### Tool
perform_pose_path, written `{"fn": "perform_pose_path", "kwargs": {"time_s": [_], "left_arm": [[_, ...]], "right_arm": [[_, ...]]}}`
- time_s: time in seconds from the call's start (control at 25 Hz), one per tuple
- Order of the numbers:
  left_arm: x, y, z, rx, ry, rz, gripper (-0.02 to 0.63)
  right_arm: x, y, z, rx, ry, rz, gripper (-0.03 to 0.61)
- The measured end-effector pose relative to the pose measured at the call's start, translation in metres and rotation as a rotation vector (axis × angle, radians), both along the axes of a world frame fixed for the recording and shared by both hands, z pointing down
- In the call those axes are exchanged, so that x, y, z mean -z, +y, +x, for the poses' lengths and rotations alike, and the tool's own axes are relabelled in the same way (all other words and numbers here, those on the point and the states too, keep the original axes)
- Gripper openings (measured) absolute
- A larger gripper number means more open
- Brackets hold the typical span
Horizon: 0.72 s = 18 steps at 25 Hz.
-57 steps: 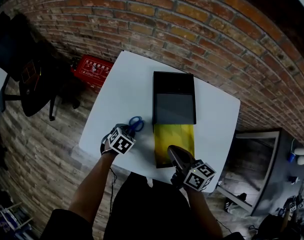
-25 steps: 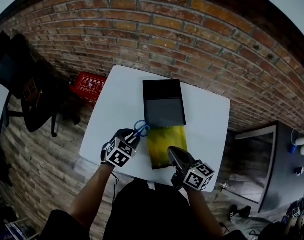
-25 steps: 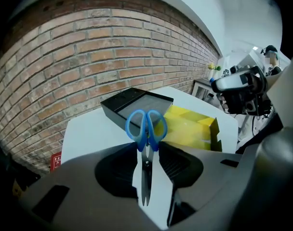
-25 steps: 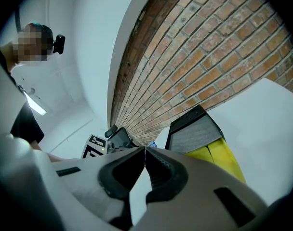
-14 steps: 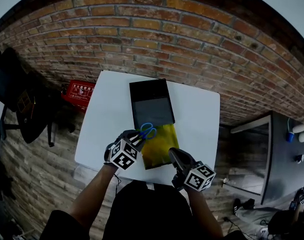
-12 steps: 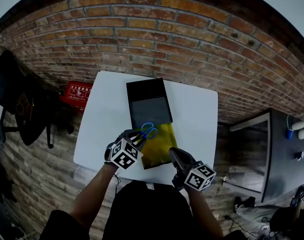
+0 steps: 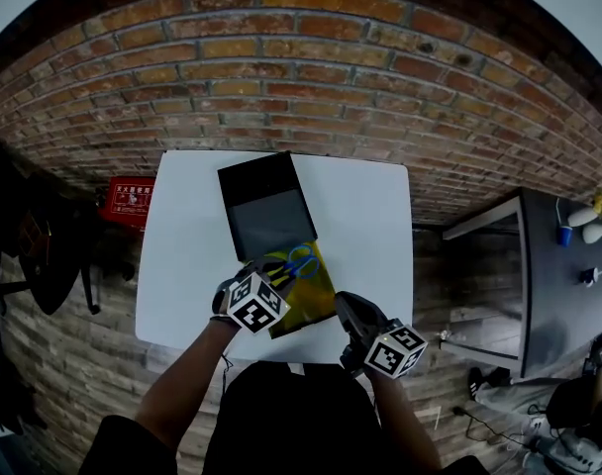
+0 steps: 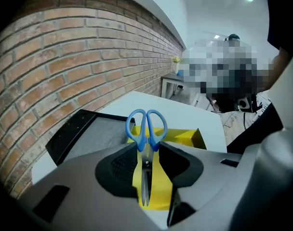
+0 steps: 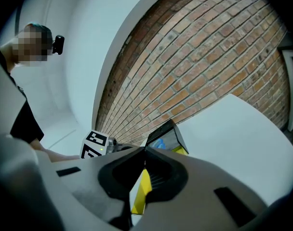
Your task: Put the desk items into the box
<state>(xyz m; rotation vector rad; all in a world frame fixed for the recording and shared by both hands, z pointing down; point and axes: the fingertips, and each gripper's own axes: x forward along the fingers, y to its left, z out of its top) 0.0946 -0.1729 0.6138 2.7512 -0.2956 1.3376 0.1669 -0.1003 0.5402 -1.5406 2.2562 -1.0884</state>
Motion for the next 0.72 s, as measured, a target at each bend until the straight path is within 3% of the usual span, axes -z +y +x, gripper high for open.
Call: {"fn": "perform_pose_path", "kwargs": {"time_s": [0.44, 0.72], "left_arm": [[-0.049, 0.006, 0.019, -0.107, -0.125, -0.042, 0.15], [-0.07, 0.003, 0.016, -0.105, -0.183, -0.07, 0.15]], "right_arm": [[-0.01, 0.008, 0.022, -0.07, 0.003, -0.032, 0.023], [-0.014, 0.006, 0.026, -0.08, -0.001, -0.039, 0.023]]}}
